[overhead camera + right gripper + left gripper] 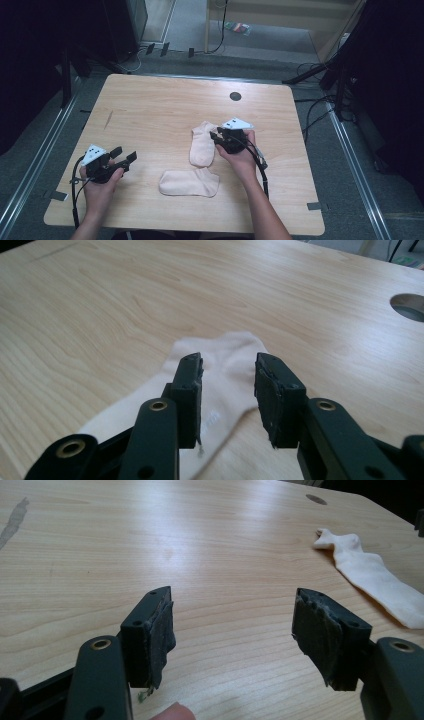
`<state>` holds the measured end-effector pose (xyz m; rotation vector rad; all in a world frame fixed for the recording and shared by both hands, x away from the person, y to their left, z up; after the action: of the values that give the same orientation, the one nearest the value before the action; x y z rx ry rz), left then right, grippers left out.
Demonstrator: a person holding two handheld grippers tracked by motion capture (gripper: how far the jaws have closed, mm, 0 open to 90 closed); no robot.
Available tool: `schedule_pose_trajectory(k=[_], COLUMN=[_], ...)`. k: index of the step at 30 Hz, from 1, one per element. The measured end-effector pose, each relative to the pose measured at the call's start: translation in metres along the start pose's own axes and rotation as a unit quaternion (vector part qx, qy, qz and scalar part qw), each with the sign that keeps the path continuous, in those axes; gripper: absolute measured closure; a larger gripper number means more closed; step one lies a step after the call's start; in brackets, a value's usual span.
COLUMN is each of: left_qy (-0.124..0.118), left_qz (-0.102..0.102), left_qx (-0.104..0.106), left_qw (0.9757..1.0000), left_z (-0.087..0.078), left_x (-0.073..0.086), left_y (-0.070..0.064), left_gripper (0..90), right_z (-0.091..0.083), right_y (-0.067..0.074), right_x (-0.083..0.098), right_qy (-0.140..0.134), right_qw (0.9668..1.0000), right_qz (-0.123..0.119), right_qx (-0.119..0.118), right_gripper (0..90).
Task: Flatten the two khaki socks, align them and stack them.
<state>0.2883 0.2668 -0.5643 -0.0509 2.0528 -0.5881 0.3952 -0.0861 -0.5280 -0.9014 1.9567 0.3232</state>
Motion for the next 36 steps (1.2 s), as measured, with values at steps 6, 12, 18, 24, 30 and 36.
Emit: schedule_pose_trajectory(k=[6, 12, 18, 24, 30, 36], left_qy=[0.010, 0.074, 0.077, 0.080, 0.080, 0.069], left_qz=[0.020, 0.036, 0.027, 0.020, 0.009, -0.007], left_qx=[0.048, 0.120, 0.132, 0.122, 0.112, 0.109], left_qw=[0.9986, 0.9893, 0.9879, 0.9890, 0.9905, 0.9916], left_z=[0.004, 0.027, 0.039, 0.032, 0.022, 0.019], left_x=[-0.007, -0.004, -0.005, -0.004, -0.001, -0.003], left_y=[-0.034, -0.087, -0.104, -0.086, -0.066, -0.054], left_gripper=[43.2, 49.0, 49.6, 49.8, 49.9, 50.1], right_z=[-0.024, -0.026, 0.006, 0.043, 0.060, 0.064], right_y=[-0.007, -0.016, -0.021, -0.002, 0.005, 0.004], right_x=[0.018, 0.018, -0.001, -0.011, -0.002, 0.014], right_qy=[-0.016, -0.021, -0.004, 0.010, 0.030, 0.053], right_qw=[0.9993, 0.9992, 1.0000, 0.9953, 0.9885, 0.9903], right_qz=[0.029, 0.029, -0.001, -0.078, -0.078, -0.083], right_qx=[0.016, 0.018, 0.005, -0.056, -0.127, -0.099], right_gripper=[59.8, 61.9, 61.7, 58.7, 40.3, 49.2])
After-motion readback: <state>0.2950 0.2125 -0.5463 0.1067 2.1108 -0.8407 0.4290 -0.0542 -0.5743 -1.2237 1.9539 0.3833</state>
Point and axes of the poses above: each handheld gripper's, and its own axes: z roughly forward along the jaws, x roughly out of its underside, y roughly to its left, the point moved 4 cm from there along z, roughly forward along the jaws, and after that the axes turned 12 degrees about -z, right-handed, at the moved point
